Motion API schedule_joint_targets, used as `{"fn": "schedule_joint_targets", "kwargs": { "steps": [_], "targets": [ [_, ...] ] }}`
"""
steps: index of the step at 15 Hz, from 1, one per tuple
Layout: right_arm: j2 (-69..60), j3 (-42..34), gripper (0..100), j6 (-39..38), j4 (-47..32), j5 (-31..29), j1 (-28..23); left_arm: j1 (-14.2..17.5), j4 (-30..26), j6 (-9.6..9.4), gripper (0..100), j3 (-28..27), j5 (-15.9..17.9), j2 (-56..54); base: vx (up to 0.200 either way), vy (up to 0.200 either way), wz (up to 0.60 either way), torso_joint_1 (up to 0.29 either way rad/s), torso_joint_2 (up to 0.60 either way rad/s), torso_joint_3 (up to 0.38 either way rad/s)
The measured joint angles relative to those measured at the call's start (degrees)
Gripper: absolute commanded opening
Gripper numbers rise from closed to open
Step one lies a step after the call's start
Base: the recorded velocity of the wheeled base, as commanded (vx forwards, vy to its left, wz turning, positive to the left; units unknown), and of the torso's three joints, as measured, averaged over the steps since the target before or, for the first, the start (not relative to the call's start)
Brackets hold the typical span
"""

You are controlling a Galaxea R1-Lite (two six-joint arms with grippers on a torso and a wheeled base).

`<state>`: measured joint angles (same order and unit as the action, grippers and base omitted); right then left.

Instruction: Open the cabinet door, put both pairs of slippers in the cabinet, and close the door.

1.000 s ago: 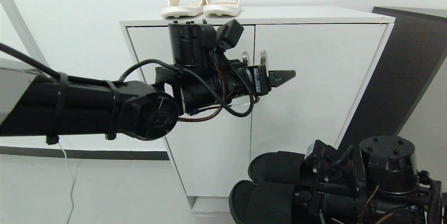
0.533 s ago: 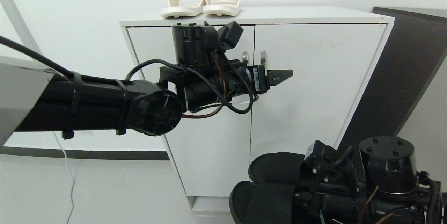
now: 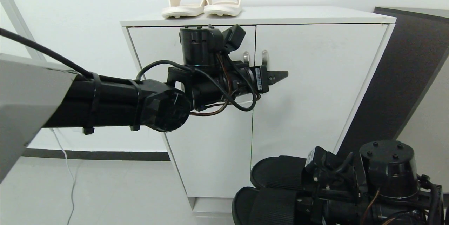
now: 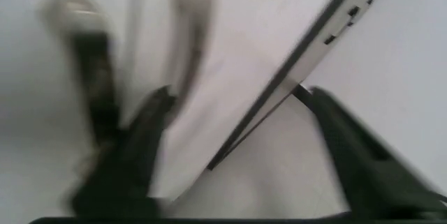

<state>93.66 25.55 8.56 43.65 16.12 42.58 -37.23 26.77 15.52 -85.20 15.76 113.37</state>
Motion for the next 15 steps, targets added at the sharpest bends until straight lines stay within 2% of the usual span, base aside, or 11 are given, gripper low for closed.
{"fn": "schedule_joint_targets", "kwargs": {
  "steps": [5, 7, 9, 11, 15],
  "targets": [
    [0.1, -0.6, 0, 0.0, 0.0, 0.3, 0.7, -0.1, 0.5, 0.55, 0, 1.4, 0.2, -0.4, 0.000, 0.000, 0.00, 0.000, 0.00, 0.000],
    [0.2, -1.0, 0, 0.0, 0.0, 0.6, 1.4, -0.5, 1.9, 0.49, 0, 4.8, 0.5, -2.0, 0.000, 0.000, 0.00, 0.000, 0.00, 0.000],
    [0.2, -2.1, 0, 0.0, 0.0, 3.4, 2.6, -1.5, 4.8, 0.65, 0, 9.4, 0.7, -4.3, 0.000, 0.000, 0.00, 0.000, 0.00, 0.000],
    [0.2, -3.4, 0, 0.0, 0.1, 6.0, 3.5, -3.0, 5.3, 0.76, 0, 13.1, 0.8, -7.0, 0.000, 0.000, 0.00, 0.000, 0.00, 0.000],
    [0.1, -5.2, 0, 0.0, 3.8, 6.6, 4.0, -4.4, 5.7, 0.68, 0, 18.6, 0.7, -12.0, 0.000, 0.000, 0.00, 0.000, 0.00, 0.000]
  ]
}}
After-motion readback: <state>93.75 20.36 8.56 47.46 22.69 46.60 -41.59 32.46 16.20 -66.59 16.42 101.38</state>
